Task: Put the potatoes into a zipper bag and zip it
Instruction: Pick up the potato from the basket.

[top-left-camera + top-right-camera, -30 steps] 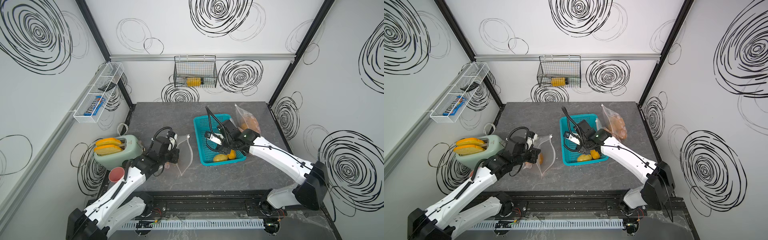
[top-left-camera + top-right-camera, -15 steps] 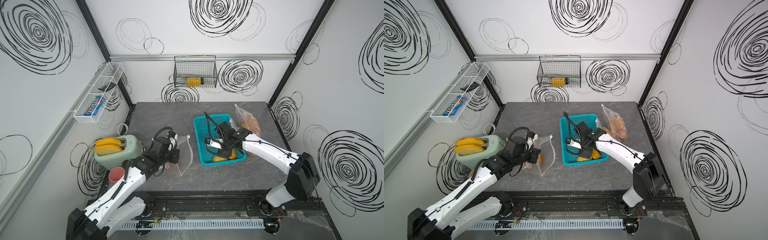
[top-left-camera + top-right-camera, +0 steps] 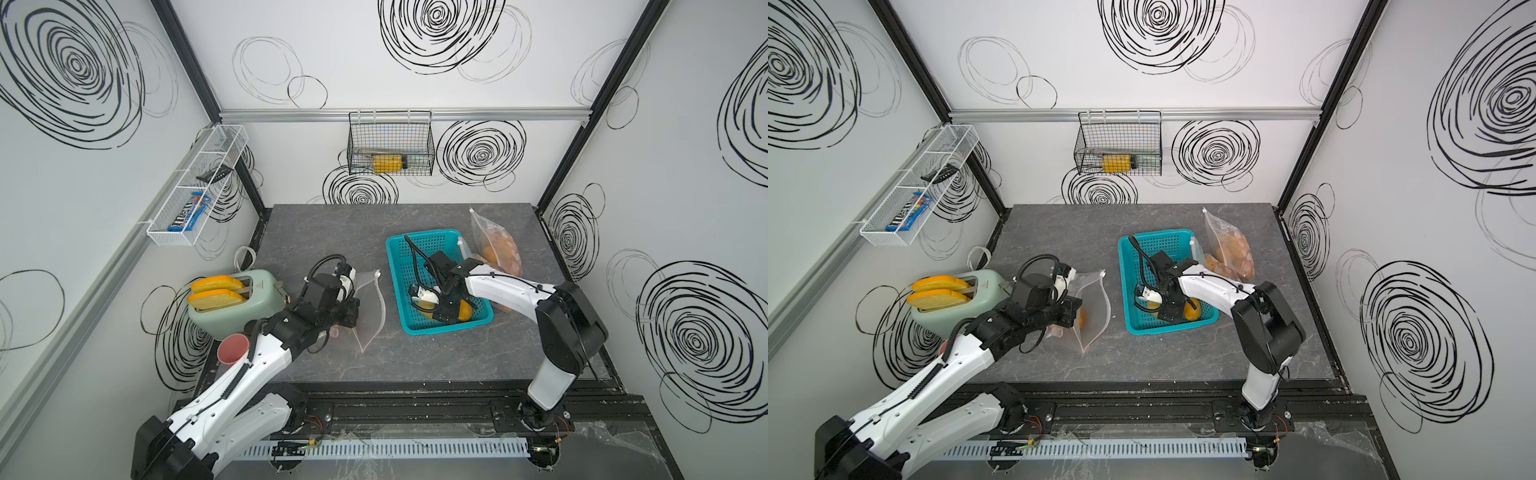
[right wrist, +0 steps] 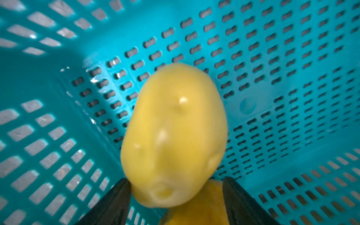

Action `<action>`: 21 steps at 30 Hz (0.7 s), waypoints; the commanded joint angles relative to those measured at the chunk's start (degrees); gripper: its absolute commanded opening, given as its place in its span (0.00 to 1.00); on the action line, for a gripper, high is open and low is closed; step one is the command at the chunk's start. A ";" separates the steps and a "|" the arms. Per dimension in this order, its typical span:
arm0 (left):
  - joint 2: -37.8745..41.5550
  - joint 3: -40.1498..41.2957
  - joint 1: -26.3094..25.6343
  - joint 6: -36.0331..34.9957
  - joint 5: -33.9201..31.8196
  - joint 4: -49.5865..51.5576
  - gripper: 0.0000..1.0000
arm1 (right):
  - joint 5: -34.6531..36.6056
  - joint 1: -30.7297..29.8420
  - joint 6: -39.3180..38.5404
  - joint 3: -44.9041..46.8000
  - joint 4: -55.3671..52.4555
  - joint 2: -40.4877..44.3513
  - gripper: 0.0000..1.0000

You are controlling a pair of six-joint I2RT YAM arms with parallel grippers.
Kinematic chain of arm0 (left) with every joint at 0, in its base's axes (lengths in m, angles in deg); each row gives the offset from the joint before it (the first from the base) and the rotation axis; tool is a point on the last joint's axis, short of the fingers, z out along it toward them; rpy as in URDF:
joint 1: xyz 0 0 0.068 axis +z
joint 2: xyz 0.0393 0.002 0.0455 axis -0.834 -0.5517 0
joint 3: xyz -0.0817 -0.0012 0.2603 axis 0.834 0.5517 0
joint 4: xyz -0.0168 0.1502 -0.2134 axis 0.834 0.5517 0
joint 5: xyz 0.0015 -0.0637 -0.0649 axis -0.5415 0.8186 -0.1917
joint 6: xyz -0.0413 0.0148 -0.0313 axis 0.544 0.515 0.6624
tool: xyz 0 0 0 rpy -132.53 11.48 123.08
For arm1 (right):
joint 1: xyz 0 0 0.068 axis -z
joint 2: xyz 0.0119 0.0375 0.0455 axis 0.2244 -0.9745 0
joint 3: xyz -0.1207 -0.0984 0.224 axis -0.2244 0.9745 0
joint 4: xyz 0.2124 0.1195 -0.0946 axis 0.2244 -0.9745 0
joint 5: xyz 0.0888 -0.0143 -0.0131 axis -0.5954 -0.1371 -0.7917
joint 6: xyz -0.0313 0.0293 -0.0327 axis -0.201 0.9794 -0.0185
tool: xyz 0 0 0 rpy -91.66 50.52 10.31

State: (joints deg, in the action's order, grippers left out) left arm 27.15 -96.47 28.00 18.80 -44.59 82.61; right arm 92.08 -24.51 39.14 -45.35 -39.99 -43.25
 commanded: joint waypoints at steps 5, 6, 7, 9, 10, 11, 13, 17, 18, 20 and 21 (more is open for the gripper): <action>0.76 0.34 -0.27 0.50 -0.33 -1.90 0.00 | -4.05 0.38 0.62 -1.04 1.66 -3.11 0.78; 0.72 0.35 -0.29 0.50 -0.39 -1.92 0.00 | -4.21 0.38 0.62 -1.11 1.89 -3.12 0.79; 0.70 0.39 -0.31 0.50 -0.33 -1.92 0.00 | -4.06 0.38 0.54 -0.91 2.61 -3.12 0.82; 0.69 0.34 -0.25 0.50 -0.32 -2.01 0.00 | -2.99 0.34 0.67 -0.21 4.58 -3.03 0.85; 0.69 0.34 -0.30 0.46 -0.29 -1.99 0.00 | -2.93 0.38 0.71 -0.19 4.78 -3.25 0.86; 0.63 0.39 -0.34 0.50 -0.33 -2.01 0.00 | -3.10 0.38 0.84 -0.45 4.83 -3.52 0.86; 0.50 0.37 -0.32 0.50 -0.33 -2.01 0.00 | -3.43 0.30 1.10 -1.06 5.42 -4.03 0.86; 0.21 0.43 -0.32 0.48 -0.22 -1.95 0.00 | -5.92 0.30 1.75 -1.82 7.25 -4.51 0.86; 0.06 0.35 -0.41 0.50 -0.23 -2.01 0.00 | -6.82 0.30 1.93 -1.81 7.78 -4.51 0.85; 0.04 0.34 -0.49 0.50 -0.37 -1.97 0.00 | -7.88 0.12 2.19 -1.84 8.44 -4.66 0.84; 0.06 0.34 -0.51 0.50 -0.49 -1.91 0.00 | -8.11 0.12 2.51 -2.18 8.57 -4.86 0.83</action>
State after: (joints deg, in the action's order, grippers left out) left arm 27.15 -96.47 27.89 18.80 -44.61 82.61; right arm 86.86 -24.22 41.30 -45.87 -32.86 -47.10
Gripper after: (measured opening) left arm 0.049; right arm 0.834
